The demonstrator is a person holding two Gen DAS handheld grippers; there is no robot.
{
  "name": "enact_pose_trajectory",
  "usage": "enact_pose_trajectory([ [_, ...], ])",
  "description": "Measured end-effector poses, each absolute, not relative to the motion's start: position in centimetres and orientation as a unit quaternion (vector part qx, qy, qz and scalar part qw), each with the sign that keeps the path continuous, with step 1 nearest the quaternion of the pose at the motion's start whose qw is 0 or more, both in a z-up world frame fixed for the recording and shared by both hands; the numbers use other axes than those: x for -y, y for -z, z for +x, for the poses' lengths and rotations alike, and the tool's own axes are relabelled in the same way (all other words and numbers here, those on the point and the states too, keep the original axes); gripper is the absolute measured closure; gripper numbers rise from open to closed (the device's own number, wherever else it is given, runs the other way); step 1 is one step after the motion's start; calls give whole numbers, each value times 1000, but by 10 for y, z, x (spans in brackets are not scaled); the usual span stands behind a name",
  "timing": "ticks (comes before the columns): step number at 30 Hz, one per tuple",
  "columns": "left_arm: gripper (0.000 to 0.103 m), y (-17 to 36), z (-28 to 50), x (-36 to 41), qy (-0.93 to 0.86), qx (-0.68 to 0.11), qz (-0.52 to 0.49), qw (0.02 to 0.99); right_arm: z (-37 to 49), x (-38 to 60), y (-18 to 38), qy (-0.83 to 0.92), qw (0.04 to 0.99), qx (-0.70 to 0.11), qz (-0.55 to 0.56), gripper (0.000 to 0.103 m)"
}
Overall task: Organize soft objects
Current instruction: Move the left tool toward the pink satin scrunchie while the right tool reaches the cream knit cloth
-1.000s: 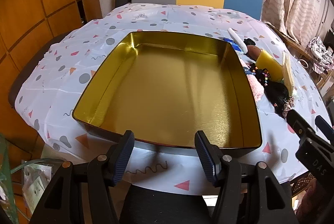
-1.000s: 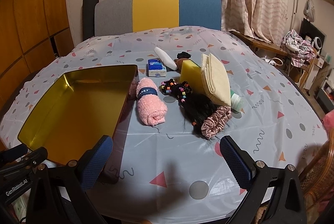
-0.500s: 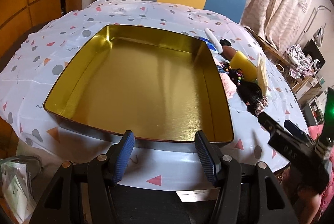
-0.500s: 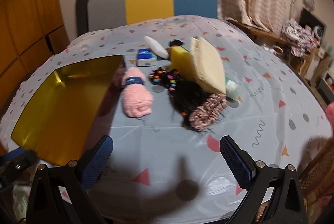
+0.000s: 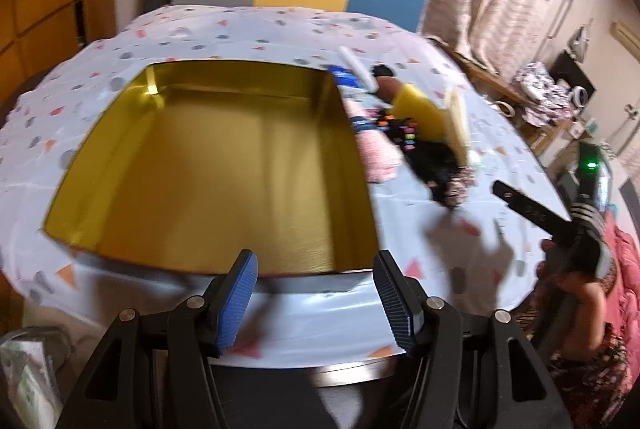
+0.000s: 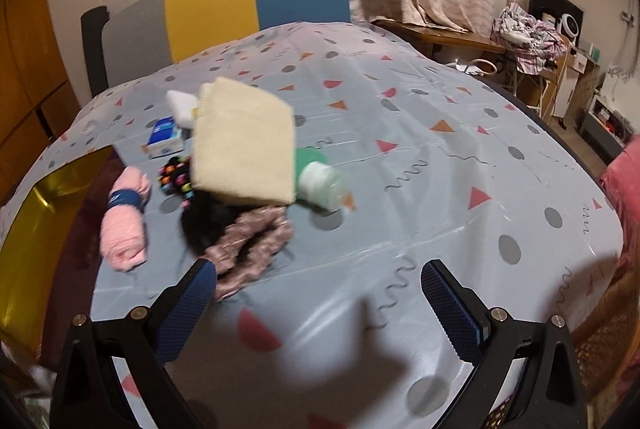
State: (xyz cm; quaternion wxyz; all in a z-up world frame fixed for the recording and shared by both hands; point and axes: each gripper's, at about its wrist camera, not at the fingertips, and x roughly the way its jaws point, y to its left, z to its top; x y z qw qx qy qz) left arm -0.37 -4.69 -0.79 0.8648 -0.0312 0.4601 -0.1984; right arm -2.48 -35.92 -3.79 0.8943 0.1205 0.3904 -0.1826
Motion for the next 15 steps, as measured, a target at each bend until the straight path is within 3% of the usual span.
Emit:
enact_pose_trajectory([
  [2, 42, 6, -1, 60, 227, -463, -38, 856, -25, 370, 42, 196, 890, -392, 126, 0],
  [6, 32, -4, 2, 100, 277, -447, -15, 850, -32, 396, 48, 232, 879, -387, 156, 0],
  [15, 32, 24, 35, 210, 307, -449, 85, 835, -43, 416, 44, 257, 876, -372, 170, 0],
])
